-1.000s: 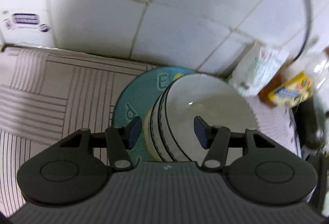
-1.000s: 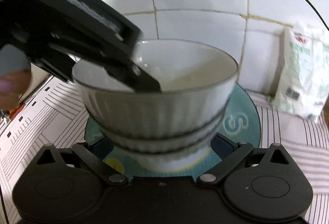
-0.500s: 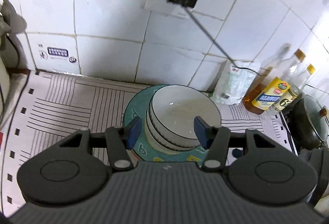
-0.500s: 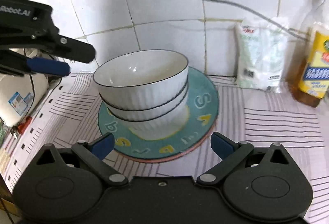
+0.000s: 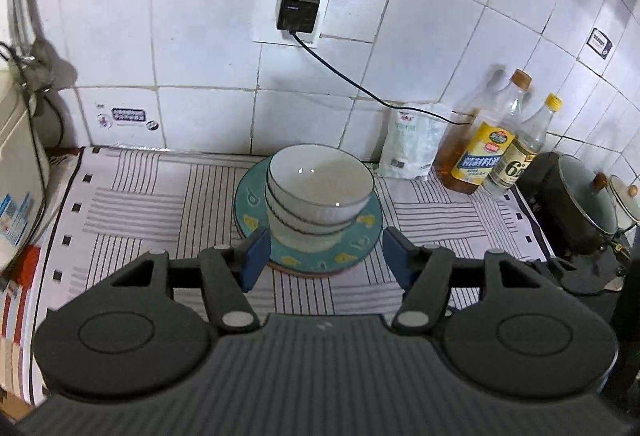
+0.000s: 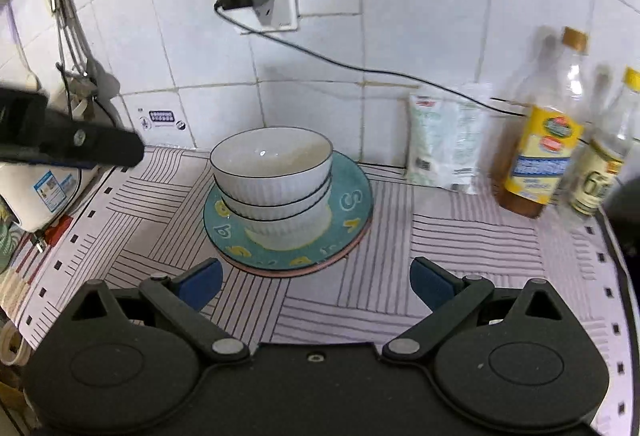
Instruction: Organize plates and bowls
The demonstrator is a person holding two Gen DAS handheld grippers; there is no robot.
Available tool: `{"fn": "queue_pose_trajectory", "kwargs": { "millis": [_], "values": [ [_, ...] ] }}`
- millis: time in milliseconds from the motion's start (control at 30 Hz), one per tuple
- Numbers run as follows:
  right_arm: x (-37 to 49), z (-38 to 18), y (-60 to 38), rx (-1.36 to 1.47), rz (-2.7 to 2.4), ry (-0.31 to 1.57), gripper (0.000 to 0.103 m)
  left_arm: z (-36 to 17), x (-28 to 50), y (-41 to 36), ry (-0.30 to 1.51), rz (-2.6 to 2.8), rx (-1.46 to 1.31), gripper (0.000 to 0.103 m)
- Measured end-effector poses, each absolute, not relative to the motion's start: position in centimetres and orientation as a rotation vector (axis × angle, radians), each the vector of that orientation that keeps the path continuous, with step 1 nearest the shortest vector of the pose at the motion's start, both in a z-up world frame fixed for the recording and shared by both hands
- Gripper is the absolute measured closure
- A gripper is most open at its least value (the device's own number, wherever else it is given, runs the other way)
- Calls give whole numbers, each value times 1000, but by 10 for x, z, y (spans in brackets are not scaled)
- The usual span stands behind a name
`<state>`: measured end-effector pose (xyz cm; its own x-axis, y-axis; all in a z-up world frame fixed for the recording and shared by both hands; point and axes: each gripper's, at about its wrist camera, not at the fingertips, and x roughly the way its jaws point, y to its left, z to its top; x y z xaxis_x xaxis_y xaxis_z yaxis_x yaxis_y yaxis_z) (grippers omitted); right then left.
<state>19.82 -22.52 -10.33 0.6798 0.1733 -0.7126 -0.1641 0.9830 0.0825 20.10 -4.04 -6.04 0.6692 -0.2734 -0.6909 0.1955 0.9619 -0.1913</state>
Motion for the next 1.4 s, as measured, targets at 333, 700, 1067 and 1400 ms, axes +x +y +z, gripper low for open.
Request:
{"fn": "queue_pose_trajectory", "kwargs": {
  "millis": [333,700,1067,1400],
  "values": [
    [146,-78,-239,27,173,835,2,-52,141,-40,779,-221,-81,30],
    [97,-49,-242,-38,131,830,1,-44,90,-43,770,-176,-8,20],
    [55,-23,-235,-39,78,803,2,-32,53,-39,730,-162,15,5],
    [39,-14,-233,2,43,779,2,-30,42,-36,742,-122,81,0]
  ]
}}
